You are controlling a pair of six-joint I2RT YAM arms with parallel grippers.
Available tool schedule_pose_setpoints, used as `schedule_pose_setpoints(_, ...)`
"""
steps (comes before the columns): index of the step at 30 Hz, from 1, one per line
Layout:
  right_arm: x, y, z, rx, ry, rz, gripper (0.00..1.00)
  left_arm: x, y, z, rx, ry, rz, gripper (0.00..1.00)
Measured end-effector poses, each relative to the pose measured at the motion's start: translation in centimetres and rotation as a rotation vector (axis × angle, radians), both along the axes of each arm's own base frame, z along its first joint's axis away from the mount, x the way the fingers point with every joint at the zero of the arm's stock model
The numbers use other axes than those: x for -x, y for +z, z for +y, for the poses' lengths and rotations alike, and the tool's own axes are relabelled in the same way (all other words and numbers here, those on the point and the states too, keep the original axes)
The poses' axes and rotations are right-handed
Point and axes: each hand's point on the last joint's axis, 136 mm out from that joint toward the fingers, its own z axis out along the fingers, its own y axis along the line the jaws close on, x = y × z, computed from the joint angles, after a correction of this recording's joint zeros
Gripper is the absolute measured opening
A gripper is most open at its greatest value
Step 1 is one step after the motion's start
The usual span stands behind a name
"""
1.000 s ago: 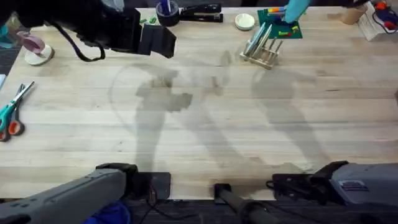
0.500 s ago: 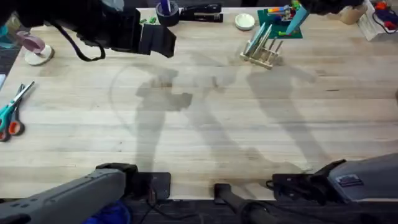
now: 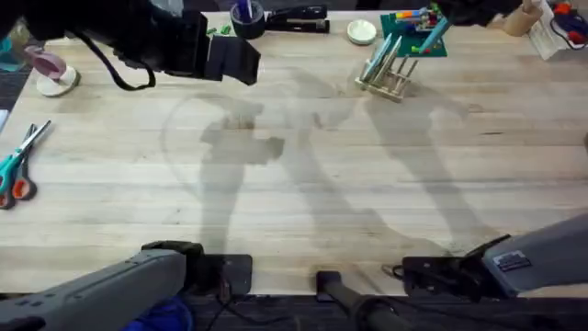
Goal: Pick up the plates from the table one by one and place each into a slot on the dish rack.
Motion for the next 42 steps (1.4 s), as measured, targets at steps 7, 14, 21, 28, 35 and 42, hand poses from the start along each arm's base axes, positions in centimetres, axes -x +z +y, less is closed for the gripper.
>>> schedule_pose_setpoints(7, -1.2, -1.2, 0.2, -0.015, -0.011, 0.01, 0.029, 0.0, 0.0, 0.0, 0.0, 0.0, 0.0, 0.995)
schedule_pose_setpoints(14, -2.2, -2.4, -0.4, -0.086, -0.036, 0.034, 0.029, 0.0, 0.0, 0.0, 0.0, 0.0, 0.0, 0.995)
schedule_pose_setpoints(21, -3.2, -4.5, -1.0, -0.133, -0.025, 0.103, 0.029, 0.0, 0.0, 0.0, 0.0, 0.0, 0.0, 0.995)
schedule_pose_setpoints(28, -3.8, -6.7, -0.3, -0.136, 0.018, 0.17, 0.029, 0.0, 0.0, 0.0, 0.0, 0.0, 0.0, 0.995)
schedule_pose_setpoints(35, -4.2, -8.0, 0.2, -0.141, 0.034, 0.206, 0.029, 0.0, 0.0, 0.0, 0.0, 0.0, 0.0, 0.995)
schedule_pose_setpoints(42, -4.9, -9.0, 0.4, -0.14, 0.037, 0.213, 0.029, 0.0, 0.0, 0.0, 0.0, 0.0, 0.0, 0.996)
